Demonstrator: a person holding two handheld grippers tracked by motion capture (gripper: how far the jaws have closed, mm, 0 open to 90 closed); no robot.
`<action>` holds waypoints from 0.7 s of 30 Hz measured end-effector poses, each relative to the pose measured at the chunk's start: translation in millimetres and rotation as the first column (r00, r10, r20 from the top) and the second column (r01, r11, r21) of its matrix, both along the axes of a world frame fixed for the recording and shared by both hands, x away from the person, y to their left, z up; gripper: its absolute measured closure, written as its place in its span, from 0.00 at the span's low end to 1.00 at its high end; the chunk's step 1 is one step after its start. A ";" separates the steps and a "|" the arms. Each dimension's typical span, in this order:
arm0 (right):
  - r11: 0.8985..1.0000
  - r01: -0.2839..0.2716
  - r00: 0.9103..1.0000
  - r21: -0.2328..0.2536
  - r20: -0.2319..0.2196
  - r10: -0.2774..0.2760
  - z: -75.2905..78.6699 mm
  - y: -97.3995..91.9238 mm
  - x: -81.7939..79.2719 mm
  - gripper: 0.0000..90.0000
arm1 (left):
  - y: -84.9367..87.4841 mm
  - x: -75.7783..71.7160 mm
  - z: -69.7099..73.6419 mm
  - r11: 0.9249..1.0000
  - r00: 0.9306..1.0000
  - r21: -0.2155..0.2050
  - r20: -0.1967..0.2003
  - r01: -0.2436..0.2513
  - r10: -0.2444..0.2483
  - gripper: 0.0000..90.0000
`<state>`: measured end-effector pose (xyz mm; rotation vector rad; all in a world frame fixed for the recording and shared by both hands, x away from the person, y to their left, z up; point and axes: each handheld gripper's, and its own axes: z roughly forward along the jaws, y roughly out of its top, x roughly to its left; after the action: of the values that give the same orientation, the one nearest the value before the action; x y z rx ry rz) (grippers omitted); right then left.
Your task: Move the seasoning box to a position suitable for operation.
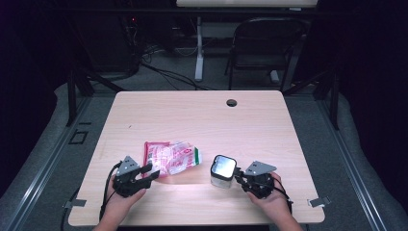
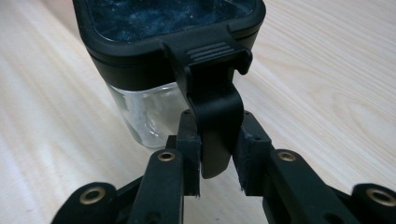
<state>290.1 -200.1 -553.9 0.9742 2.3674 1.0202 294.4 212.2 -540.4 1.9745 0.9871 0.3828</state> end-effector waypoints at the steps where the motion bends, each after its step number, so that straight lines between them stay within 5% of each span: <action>1: 1.000 -0.015 1.000 -0.003 0.000 0.015 0.4 0.8 -1.3 0.82 | -2.5 -0.4 0.0 1.000 1.000 0.000 -0.002 0.006 -0.006 0.63; 9: 0.998 -0.060 0.998 0.006 -0.015 0.060 -0.9 3.5 -6.8 0.82 | -18.0 -0.1 -0.8 0.998 0.998 0.003 -0.004 0.059 -0.059 0.64; 21: 0.997 0.046 0.999 0.058 -0.028 -0.045 -2.7 -8.6 -2.9 0.81 | -20.7 0.4 -2.6 0.998 0.998 0.017 -0.012 0.065 -0.065 0.64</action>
<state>287.2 -208.7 -556.5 1.0645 2.3370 1.0716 294.9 191.5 -543.0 2.0210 0.9270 0.3455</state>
